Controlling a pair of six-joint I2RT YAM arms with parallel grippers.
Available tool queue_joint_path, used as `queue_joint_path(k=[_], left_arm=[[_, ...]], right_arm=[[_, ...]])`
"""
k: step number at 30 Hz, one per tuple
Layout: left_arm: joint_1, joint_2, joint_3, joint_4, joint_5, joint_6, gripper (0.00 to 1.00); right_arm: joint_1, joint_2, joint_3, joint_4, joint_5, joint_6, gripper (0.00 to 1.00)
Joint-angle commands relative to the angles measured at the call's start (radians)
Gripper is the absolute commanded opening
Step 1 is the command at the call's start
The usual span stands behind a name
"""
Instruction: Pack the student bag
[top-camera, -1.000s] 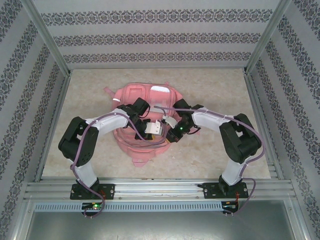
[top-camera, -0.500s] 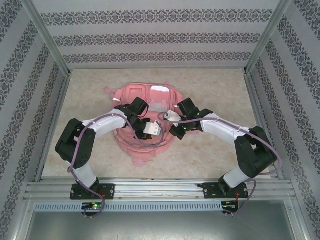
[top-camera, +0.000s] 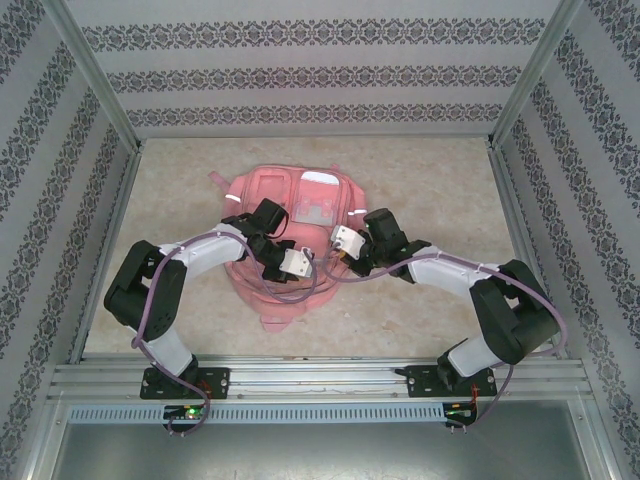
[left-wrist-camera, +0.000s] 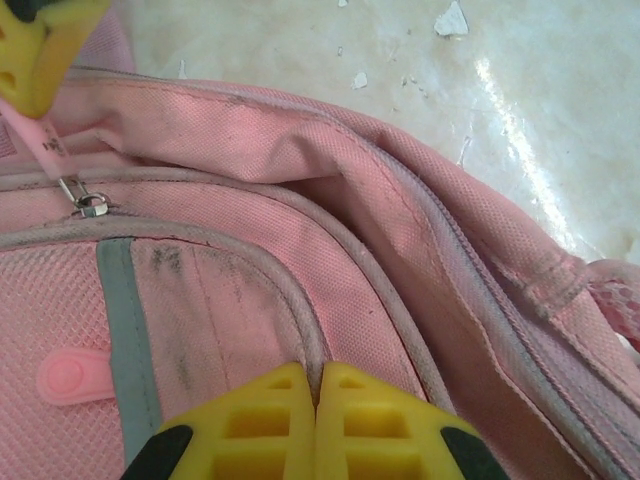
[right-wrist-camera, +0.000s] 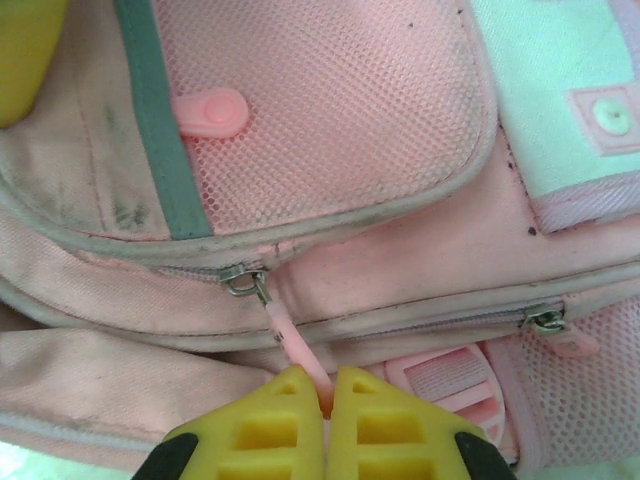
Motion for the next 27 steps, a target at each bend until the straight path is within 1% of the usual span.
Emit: queue_joint_path(k=[1,3,6,9,12,14,16,18,19,20,21,23,25,26,27], left_arm=[[0.011,-0.009,-0.043,-0.153,-0.007,0.074,0.00],[0.012,-0.013,-0.051,-0.164,-0.011,0.095,0.00],[0.011,-0.026,-0.061,-0.160,-0.014,0.104,0.00],[0.012,-0.039,-0.072,-0.154,-0.006,0.107,0.00],[0.011,-0.038,-0.077,-0.151,0.002,0.118,0.00],[0.012,-0.036,-0.065,-0.149,0.021,0.101,0.00],[0.012,-0.053,-0.053,-0.129,0.041,0.054,0.00],[0.012,-0.090,-0.029,-0.103,0.063,-0.025,0.07],[0.011,-0.110,-0.012,-0.091,0.071,-0.071,0.08],[0.011,-0.135,0.008,-0.068,0.074,-0.132,0.08],[0.014,-0.162,0.023,-0.035,0.070,-0.206,0.10],[0.014,-0.214,0.050,0.025,0.056,-0.343,0.13],[0.018,-0.267,0.064,0.092,0.037,-0.465,0.30],[0.019,-0.300,0.059,0.144,0.014,-0.537,0.37],[0.022,-0.335,0.045,0.197,-0.015,-0.608,0.41]], right_arm=[[-0.004,-0.014,-0.024,0.267,0.157,0.005,0.00],[0.000,0.009,-0.019,0.314,0.222,0.046,0.00],[0.018,0.044,0.000,0.350,0.316,0.058,0.00],[0.037,0.072,0.018,0.359,0.371,0.058,0.00],[0.035,0.066,0.014,0.379,0.417,0.088,0.00],[0.024,0.059,0.015,0.380,0.406,0.110,0.00],[0.004,0.034,0.010,0.377,0.361,0.155,0.00],[-0.039,-0.019,-0.009,0.378,0.305,0.255,0.00],[-0.062,-0.045,-0.021,0.380,0.289,0.301,0.00],[-0.089,-0.077,-0.033,0.385,0.266,0.356,0.06],[-0.114,-0.113,-0.044,0.387,0.250,0.404,0.15],[-0.152,-0.188,-0.067,0.384,0.233,0.467,0.27],[-0.179,-0.268,-0.090,0.371,0.229,0.506,0.35],[-0.192,-0.310,-0.102,0.357,0.232,0.525,0.41],[-0.205,-0.349,-0.116,0.347,0.234,0.544,0.46]])
